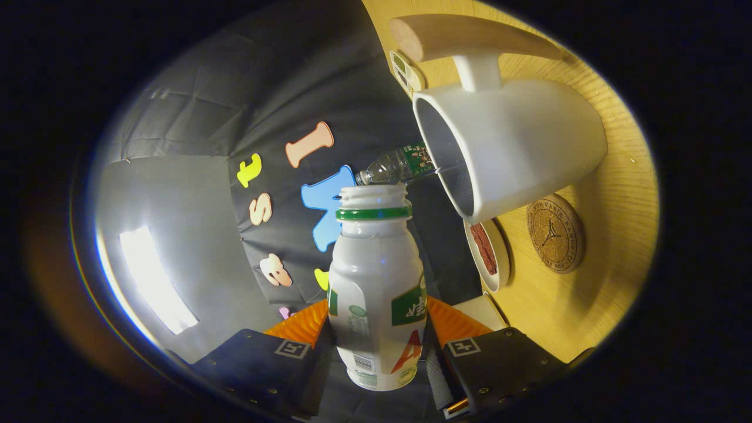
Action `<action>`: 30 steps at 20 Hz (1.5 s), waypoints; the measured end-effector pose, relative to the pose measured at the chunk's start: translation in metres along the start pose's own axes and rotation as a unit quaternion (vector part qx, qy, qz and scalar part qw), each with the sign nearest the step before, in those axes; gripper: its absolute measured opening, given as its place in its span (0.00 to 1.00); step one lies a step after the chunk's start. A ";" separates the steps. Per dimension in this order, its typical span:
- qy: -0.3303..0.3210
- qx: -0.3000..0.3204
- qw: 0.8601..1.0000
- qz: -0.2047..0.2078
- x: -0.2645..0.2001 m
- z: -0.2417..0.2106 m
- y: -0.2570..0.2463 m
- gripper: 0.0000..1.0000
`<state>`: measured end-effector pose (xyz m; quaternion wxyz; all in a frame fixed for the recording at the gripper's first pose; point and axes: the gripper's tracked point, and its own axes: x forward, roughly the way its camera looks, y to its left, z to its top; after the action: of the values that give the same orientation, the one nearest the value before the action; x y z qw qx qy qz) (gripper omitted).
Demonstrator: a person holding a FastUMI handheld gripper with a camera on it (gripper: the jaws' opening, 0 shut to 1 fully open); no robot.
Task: Take the bottle from table, then pour the juice into the cup, finally place the bottle on the coaster
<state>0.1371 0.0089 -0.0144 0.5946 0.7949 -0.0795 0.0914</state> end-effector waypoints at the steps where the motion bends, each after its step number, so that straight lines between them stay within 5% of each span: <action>1: -0.001 -0.001 1.000 0.000 0.000 0.001 -0.001 0.70; 30: -0.008 0.006 1.000 -0.001 -0.002 0.005 0.000 0.70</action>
<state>0.1352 0.0042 -0.0167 0.5889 0.7994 -0.0828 0.0852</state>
